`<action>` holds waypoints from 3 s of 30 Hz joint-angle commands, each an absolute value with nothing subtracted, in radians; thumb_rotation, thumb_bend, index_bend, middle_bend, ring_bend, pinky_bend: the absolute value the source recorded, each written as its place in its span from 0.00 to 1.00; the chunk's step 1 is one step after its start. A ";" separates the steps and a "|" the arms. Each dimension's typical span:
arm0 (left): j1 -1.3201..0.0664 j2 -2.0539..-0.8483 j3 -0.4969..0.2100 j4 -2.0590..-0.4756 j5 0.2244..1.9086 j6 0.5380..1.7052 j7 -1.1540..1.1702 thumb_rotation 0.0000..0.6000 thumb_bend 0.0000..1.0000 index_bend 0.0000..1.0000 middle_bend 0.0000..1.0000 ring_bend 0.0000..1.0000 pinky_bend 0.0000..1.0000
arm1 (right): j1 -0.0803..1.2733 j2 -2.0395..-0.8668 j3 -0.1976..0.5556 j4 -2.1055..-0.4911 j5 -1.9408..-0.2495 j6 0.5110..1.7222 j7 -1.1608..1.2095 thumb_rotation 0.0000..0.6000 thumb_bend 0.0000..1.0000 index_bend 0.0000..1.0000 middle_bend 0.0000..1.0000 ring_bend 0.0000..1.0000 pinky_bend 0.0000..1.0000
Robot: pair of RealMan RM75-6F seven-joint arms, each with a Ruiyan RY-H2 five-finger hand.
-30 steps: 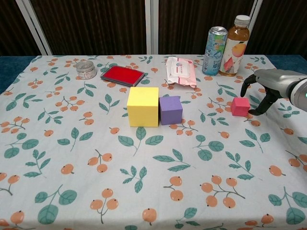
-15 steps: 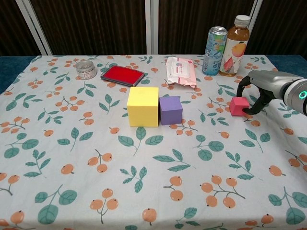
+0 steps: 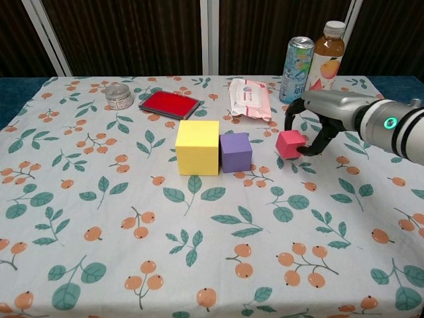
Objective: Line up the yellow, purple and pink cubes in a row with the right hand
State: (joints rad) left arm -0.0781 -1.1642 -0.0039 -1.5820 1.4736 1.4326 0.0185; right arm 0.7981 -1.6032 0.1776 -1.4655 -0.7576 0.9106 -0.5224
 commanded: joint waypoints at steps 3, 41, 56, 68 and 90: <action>-0.077 -1.164 -0.004 -1.580 1.470 1.430 0.015 1.00 0.19 0.14 0.22 0.17 0.23 | 0.836 -1.651 0.188 -1.418 -0.725 0.894 -0.552 1.00 0.30 0.50 0.13 0.00 0.00; -0.081 -1.170 -0.005 -1.562 1.464 1.414 0.002 1.00 0.18 0.14 0.22 0.17 0.23 | 0.897 -1.755 0.194 -1.340 -0.664 0.901 -0.586 1.00 0.22 0.36 0.10 0.00 0.00; -0.083 -1.169 -0.005 -1.566 1.474 1.419 0.002 1.00 0.19 0.14 0.22 0.17 0.23 | 0.810 -1.568 0.194 -1.546 -0.712 0.916 -0.463 1.00 0.23 0.30 0.05 0.00 0.00; -0.086 -1.162 -0.005 -1.584 1.480 1.421 0.020 1.00 0.19 0.14 0.22 0.17 0.23 | 0.792 -1.516 0.161 -1.539 -0.676 0.787 -0.348 1.00 0.33 0.28 0.00 0.00 0.00; -0.088 -1.163 -0.005 -1.581 1.479 1.418 0.016 1.00 0.19 0.14 0.22 0.17 0.23 | 0.816 -1.578 0.139 -1.513 -0.695 0.786 -0.305 1.00 0.33 0.23 0.00 0.00 0.00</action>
State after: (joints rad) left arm -0.0883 -1.1630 -0.0047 -1.5813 1.4787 1.4179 0.0161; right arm 0.8158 -1.5779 0.1390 -1.5126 -0.6958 0.7857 -0.3052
